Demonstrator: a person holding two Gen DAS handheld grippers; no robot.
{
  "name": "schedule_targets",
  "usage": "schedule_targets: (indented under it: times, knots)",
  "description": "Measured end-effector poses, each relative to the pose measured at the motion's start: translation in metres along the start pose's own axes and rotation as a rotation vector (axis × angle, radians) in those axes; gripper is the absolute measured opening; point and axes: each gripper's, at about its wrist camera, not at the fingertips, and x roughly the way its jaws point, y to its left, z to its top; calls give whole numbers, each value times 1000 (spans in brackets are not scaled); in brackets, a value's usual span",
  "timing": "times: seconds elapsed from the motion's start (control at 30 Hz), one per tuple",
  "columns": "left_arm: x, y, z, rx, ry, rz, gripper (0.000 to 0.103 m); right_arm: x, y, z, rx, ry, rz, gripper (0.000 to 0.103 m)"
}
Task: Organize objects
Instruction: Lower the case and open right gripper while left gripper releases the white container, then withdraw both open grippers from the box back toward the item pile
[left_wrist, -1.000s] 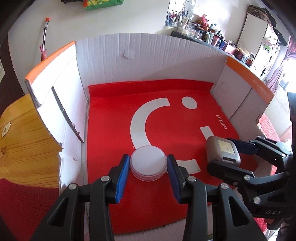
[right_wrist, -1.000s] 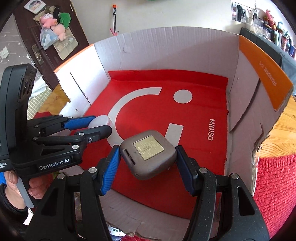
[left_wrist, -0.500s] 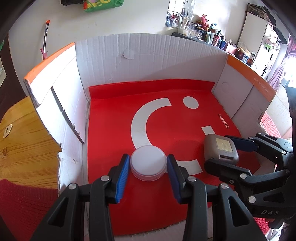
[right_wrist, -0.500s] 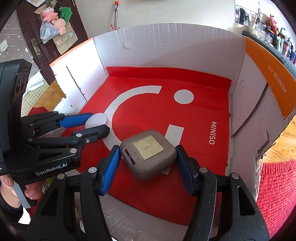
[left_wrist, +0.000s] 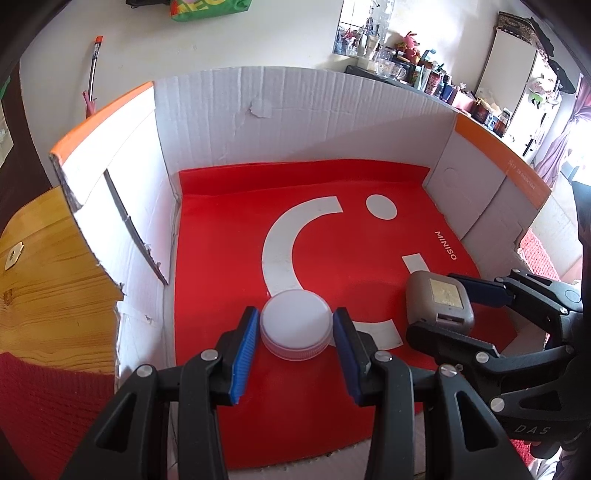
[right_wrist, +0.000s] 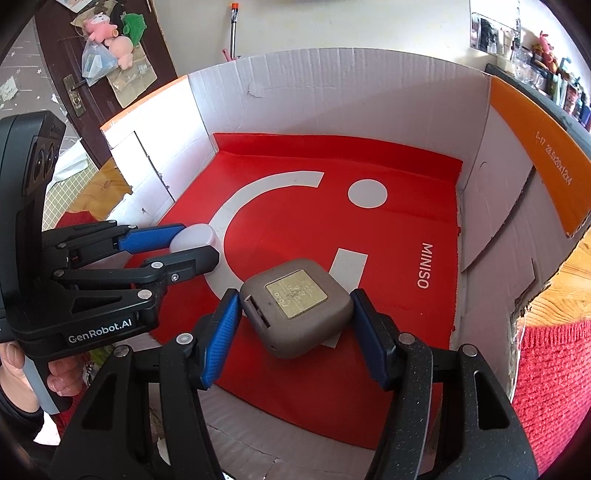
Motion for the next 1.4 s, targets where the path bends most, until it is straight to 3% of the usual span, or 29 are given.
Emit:
schedule_targets:
  times: [0.17, 0.43, 0.83, 1.4]
  knots:
    - [0, 0, 1, 4, 1, 0, 43, -1, 2, -2, -6, -4, -5, 65]
    - [0, -2, -1, 4, -1, -9, 50, -2, 1, -3, -7, -9, 1, 65]
    - [-9, -4, -3, -13, -20, -8, 51, -15, 5, -9, -17, -45, 7, 69]
    - [-49, -4, -14, -16, -129, 50, 69, -43, 17, -24, -20, -115, 2, 83]
